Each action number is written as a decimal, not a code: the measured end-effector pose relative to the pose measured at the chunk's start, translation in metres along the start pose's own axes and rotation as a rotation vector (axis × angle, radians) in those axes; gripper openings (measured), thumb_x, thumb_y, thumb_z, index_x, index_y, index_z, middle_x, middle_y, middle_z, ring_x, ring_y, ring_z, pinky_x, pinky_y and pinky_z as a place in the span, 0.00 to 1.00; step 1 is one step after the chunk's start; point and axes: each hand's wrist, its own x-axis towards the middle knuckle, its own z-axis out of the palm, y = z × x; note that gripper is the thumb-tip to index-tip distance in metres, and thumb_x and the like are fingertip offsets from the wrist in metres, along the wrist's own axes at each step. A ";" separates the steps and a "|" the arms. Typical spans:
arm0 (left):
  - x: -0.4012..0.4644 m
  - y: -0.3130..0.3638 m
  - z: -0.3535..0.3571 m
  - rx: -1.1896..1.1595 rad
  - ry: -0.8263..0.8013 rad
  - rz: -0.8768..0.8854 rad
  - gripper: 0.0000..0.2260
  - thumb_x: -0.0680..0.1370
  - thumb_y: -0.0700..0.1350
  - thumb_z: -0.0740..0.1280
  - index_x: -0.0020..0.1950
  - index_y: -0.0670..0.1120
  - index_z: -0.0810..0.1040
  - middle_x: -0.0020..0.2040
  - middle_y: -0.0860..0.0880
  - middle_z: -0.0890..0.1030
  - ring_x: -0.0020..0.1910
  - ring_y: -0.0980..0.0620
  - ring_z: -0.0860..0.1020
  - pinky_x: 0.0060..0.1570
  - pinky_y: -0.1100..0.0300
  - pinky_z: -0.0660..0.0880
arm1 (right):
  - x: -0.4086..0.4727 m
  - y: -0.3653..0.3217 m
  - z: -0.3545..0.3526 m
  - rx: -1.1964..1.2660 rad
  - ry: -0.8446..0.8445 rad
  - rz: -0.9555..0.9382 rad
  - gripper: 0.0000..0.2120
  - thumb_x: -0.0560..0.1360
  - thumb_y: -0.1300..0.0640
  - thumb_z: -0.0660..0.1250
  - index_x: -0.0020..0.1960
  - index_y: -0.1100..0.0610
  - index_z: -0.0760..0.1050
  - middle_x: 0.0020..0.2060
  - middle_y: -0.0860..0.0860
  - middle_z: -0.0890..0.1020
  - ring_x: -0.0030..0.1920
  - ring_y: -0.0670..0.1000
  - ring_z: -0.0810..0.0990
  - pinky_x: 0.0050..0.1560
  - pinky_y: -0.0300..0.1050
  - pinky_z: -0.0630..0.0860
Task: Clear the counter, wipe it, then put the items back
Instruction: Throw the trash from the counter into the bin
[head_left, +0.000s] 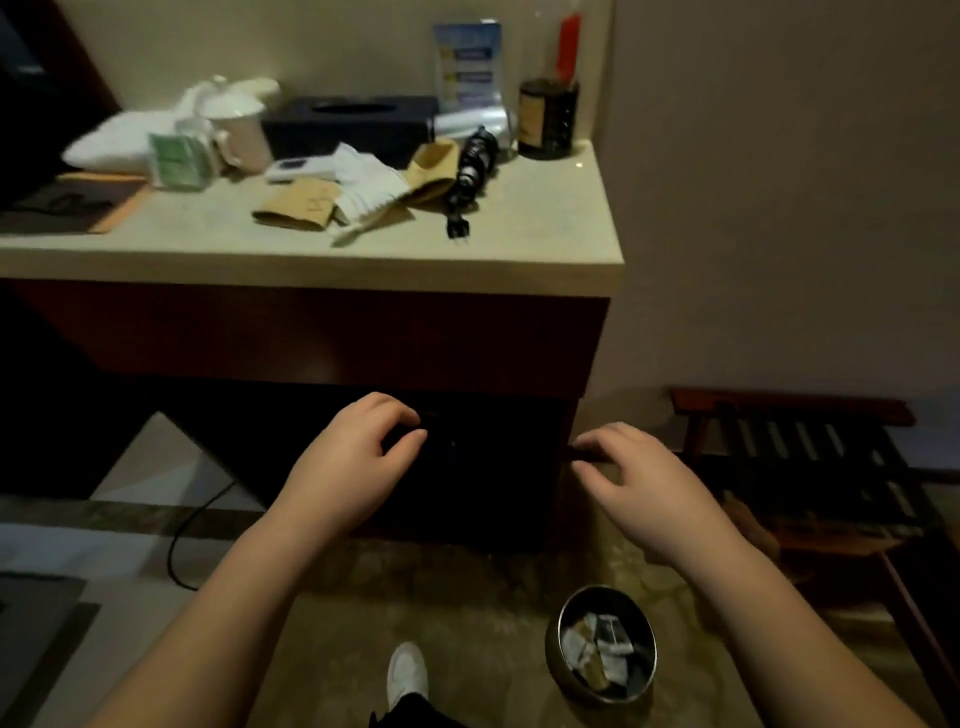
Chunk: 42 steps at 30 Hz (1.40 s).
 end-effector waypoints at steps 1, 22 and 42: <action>0.001 -0.005 -0.007 -0.001 0.018 -0.004 0.12 0.80 0.51 0.63 0.61 0.50 0.78 0.54 0.60 0.73 0.53 0.63 0.71 0.44 0.73 0.66 | 0.004 -0.007 0.000 0.007 0.000 -0.018 0.16 0.79 0.45 0.60 0.66 0.46 0.72 0.59 0.39 0.73 0.62 0.42 0.71 0.64 0.45 0.71; 0.201 -0.097 -0.168 0.202 0.237 -0.187 0.18 0.79 0.52 0.62 0.67 0.46 0.75 0.65 0.45 0.73 0.62 0.45 0.73 0.60 0.46 0.73 | 0.220 -0.187 -0.060 -0.292 0.205 -0.289 0.19 0.77 0.50 0.64 0.68 0.49 0.71 0.64 0.47 0.73 0.62 0.49 0.72 0.61 0.48 0.72; 0.290 -0.132 -0.165 0.248 -0.157 -0.446 0.32 0.72 0.64 0.70 0.66 0.43 0.74 0.59 0.43 0.78 0.56 0.45 0.75 0.57 0.54 0.74 | 0.320 -0.216 -0.042 -0.843 0.097 -0.391 0.24 0.76 0.54 0.67 0.70 0.44 0.66 0.68 0.46 0.73 0.68 0.52 0.69 0.67 0.51 0.65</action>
